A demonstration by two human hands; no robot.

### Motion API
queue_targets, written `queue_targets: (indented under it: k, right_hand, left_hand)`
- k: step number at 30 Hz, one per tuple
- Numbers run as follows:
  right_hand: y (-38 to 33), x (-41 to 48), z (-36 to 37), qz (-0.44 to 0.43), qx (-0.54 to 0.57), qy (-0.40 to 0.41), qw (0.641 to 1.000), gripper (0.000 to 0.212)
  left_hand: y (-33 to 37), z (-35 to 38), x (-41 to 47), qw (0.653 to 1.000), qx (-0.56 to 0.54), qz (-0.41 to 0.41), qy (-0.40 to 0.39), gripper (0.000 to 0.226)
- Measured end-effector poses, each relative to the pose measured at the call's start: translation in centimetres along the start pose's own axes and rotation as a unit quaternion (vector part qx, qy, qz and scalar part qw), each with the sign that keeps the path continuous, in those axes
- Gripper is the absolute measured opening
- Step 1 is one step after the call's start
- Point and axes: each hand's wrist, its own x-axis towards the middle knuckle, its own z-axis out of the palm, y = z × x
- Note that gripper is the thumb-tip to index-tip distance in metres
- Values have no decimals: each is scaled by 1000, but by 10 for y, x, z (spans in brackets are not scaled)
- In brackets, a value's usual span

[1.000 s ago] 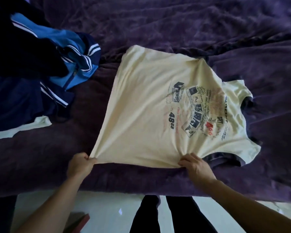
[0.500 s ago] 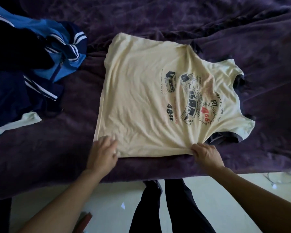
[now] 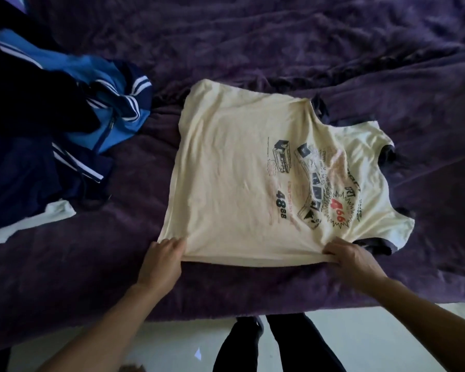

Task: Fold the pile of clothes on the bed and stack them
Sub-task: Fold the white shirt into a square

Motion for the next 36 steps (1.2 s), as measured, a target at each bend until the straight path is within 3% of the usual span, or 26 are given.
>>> queue_targets:
  k: [4, 7, 10, 15, 20, 22, 24, 26, 28, 30, 32, 36]
  right_hand:
    - [11, 63, -64, 102, 116, 88, 984, 11]
    - [25, 122, -112, 133, 179, 146, 964, 14]
    - [38, 185, -146, 124, 197, 175, 957, 20]
    - [49, 283, -163, 145, 223, 192, 945, 25]
    - [57, 330, -153, 165, 92, 205, 960, 28]
    - [58, 318, -146, 115, 30, 243, 963, 33]
    - [52, 289, -129, -9, 26, 287, 958, 31]
    - [44, 248, -98, -128, 24, 244, 961, 26]
    - [56, 209, -70, -161, -33, 154, 974, 30]
    - [90, 189, -61, -109, -63, 111, 986, 38]
    - [136, 186, -74, -8, -75, 132, 988, 42]
    - [207, 195, -117, 203, -73, 135, 967, 61]
  left_hand:
    - [-6, -58, 50, 985, -130, -40, 103, 7]
    - [-3, -104, 102, 985, -82, 39, 149, 33]
    - [-9, -134, 168, 982, -29, 47, 179, 19]
    - [-32, -159, 285, 967, -57, -125, 215, 10]
    - [-20, -148, 353, 935, -67, -231, 262, 26]
    - [10, -131, 354, 951, -46, -170, 256, 31]
    - [53, -105, 343, 975, -52, -63, 209, 33]
    - [95, -74, 320, 987, -40, 26, 155, 33]
    - [130, -47, 305, 988, -18, 97, 117, 32]
    - [151, -28, 293, 989, 7, 124, 75, 35]
    - [160, -16, 285, 989, 31, 131, 63, 39]
    - [180, -3, 266, 980, 44, 193, 33, 43]
